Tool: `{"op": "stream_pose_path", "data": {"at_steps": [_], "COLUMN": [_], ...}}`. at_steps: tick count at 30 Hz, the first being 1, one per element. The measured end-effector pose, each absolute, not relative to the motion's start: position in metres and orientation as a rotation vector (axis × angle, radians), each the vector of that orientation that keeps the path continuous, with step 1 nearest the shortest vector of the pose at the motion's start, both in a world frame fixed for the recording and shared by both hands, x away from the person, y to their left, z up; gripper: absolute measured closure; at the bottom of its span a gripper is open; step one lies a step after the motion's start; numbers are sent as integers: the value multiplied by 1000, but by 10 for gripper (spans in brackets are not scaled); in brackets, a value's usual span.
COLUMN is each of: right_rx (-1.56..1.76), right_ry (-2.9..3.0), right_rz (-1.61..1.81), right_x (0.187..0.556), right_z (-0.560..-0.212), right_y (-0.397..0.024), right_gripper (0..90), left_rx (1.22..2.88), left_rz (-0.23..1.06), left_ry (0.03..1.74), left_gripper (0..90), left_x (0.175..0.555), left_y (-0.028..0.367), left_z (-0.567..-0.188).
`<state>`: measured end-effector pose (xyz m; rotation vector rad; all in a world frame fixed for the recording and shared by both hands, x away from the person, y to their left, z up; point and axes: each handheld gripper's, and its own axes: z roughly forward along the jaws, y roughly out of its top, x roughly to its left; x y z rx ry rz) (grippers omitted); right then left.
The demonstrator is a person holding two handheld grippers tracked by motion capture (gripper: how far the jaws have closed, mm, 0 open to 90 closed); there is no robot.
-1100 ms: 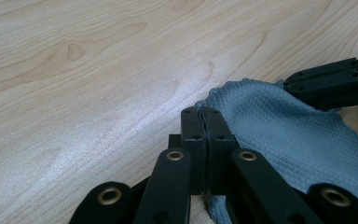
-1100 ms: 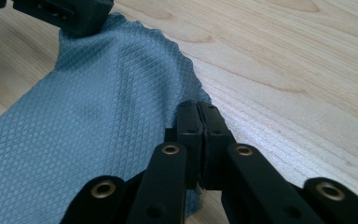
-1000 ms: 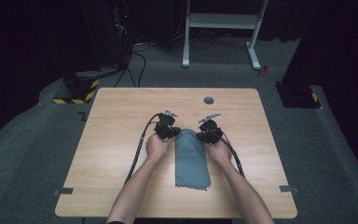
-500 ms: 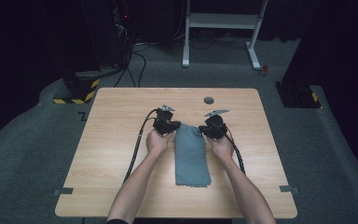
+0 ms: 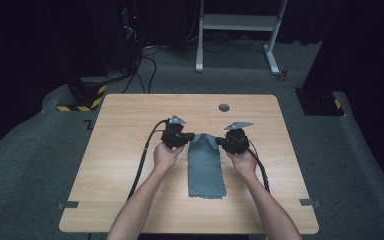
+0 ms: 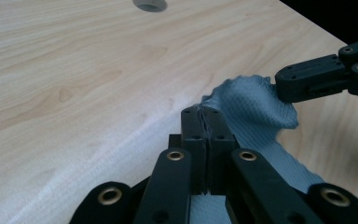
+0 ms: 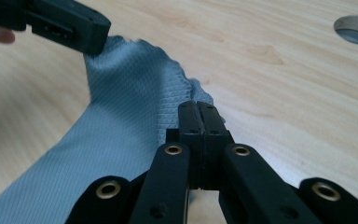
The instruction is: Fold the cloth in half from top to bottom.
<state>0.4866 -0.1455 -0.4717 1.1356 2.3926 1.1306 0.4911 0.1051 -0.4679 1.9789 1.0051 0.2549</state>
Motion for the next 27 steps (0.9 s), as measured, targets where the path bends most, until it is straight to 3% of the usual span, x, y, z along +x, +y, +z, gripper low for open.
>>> {"op": "stream_pose_path", "data": {"at_steps": [27], "right_rx": [1010], "right_ry": [2435], "right_rz": [1215], "right_x": [421], "right_z": [-481], "right_y": [-170], "right_gripper": [900], "left_rx": [1996], "left_rz": [222], "left_ry": [888], "left_gripper": [890], "left_x": [418], "left_y": [108], "left_z": [-477]}}
